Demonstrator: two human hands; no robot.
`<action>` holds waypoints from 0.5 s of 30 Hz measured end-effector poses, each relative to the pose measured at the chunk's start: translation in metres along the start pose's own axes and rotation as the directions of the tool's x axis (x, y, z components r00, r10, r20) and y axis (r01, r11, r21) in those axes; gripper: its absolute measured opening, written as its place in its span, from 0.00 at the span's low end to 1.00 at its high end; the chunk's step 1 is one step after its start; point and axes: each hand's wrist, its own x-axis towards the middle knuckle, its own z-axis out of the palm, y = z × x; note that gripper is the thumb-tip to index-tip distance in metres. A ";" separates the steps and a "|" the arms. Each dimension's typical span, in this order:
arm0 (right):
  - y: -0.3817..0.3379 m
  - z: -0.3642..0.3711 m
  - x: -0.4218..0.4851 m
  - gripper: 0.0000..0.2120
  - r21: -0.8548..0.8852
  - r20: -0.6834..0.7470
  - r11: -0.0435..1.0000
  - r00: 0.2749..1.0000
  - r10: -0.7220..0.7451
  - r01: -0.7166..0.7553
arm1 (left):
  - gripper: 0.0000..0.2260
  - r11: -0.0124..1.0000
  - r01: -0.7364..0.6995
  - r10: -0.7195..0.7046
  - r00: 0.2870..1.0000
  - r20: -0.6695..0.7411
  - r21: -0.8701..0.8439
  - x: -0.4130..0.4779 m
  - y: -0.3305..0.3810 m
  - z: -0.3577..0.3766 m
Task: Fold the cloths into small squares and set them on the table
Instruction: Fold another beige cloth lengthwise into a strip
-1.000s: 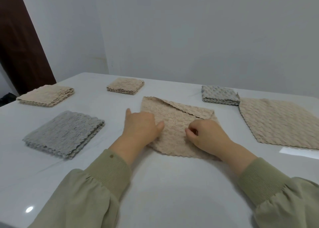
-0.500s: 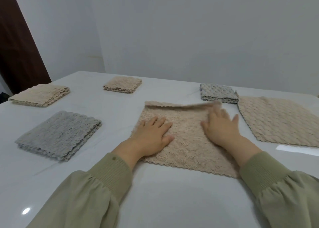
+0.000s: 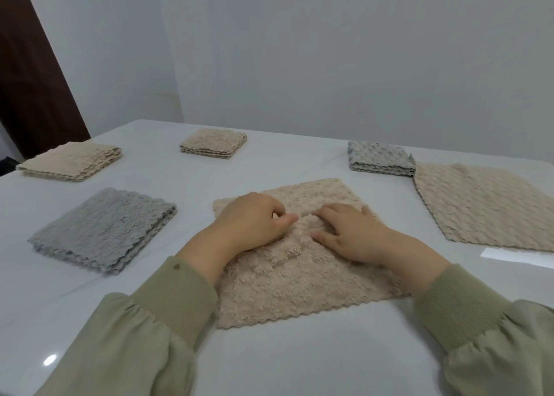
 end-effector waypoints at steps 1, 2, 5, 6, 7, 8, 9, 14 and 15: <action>-0.002 -0.001 0.000 0.25 -0.003 -0.078 1.000 0.997 -0.011 0.010 | 0.16 1.000 -0.014 0.014 0.999 -0.050 -0.008 -0.001 -0.001 -0.001; -0.004 0.000 0.000 0.24 0.006 -0.140 1.000 0.990 -0.021 0.022 | 0.16 0.999 -0.039 0.040 0.995 -0.092 0.011 0.000 -0.004 0.001; -0.010 0.014 -0.002 0.29 0.017 -0.083 0.999 0.996 -0.045 0.047 | 0.22 0.991 -0.108 0.104 0.993 0.053 0.084 0.003 -0.009 0.015; -0.010 0.019 -0.002 0.31 -0.001 -0.023 0.999 0.999 -0.032 0.032 | 0.25 0.985 -0.102 0.079 0.984 0.160 0.139 0.003 -0.010 0.022; -0.009 0.022 -0.001 0.31 -0.008 0.015 1.000 1.000 -0.014 0.014 | 0.26 0.978 -0.088 0.039 0.969 0.245 0.192 0.003 -0.011 0.027; -0.007 0.023 0.000 0.31 -0.003 0.030 1.000 1.000 0.002 -0.002 | 0.27 0.971 -0.078 0.010 0.957 0.288 0.225 0.004 -0.013 0.031; -0.005 0.022 0.001 0.31 0.005 0.035 1.000 0.999 0.011 -0.011 | 0.27 0.969 -0.074 0.000 0.954 0.300 0.235 0.006 -0.015 0.033; -0.001 0.019 0.000 0.35 0.017 0.056 1.000 0.998 0.022 -0.023 | 0.30 0.974 -0.077 0.006 0.948 0.317 0.212 0.024 -0.028 0.031; 0.000 0.018 -0.001 0.36 0.022 0.066 0.999 0.998 0.025 -0.027 | 0.30 0.975 -0.088 0.017 0.945 0.326 0.205 0.027 -0.031 0.030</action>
